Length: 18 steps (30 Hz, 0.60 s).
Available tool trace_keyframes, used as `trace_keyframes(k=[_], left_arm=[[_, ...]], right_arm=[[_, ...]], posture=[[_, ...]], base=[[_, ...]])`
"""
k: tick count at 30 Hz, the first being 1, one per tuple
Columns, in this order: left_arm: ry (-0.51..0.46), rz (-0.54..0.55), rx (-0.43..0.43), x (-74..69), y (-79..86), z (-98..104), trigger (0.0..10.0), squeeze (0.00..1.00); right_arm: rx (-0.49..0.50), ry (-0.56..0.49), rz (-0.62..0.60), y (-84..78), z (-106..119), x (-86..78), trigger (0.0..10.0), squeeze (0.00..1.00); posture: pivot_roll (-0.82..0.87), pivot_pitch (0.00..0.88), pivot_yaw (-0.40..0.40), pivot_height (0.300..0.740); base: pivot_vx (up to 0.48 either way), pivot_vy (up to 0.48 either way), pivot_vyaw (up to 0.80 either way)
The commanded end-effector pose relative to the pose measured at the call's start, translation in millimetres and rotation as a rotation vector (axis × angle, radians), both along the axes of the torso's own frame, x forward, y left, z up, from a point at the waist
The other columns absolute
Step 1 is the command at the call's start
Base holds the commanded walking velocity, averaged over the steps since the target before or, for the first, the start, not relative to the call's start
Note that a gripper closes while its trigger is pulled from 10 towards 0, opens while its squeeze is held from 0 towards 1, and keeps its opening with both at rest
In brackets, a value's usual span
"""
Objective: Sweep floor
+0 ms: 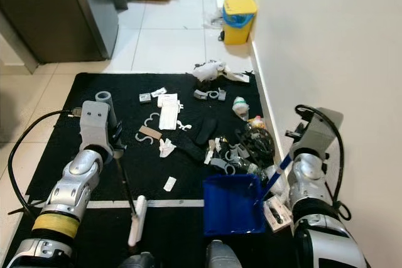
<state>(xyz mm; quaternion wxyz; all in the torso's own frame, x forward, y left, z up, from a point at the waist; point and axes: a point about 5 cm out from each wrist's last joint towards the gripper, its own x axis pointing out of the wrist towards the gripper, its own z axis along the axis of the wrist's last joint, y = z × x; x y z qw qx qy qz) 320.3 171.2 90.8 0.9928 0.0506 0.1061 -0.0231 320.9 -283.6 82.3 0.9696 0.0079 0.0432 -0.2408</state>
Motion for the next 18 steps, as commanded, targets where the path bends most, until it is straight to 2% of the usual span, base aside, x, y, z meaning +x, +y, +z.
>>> trace_keyframes(k=[1, 18], left_arm=[[-0.018, 0.003, 0.005, -0.8, 0.7, 0.9, 10.0, 0.00], [-0.022, 0.011, 0.033, -1.9, 1.2, -2.3, 10.0, 0.00]], right_arm=[[-0.010, -0.022, -0.005, -1.5, 5.3, 2.1, 10.0, 0.00], [-0.030, 0.005, 0.036, 5.7, 1.0, 3.4, 10.0, 0.00]], posture=[[0.01, 0.107, 0.006, 0.740], [0.01, 0.089, -0.021, 0.740]], base=[[0.000, 0.000, 0.00], [0.000, 0.000, 0.00]])
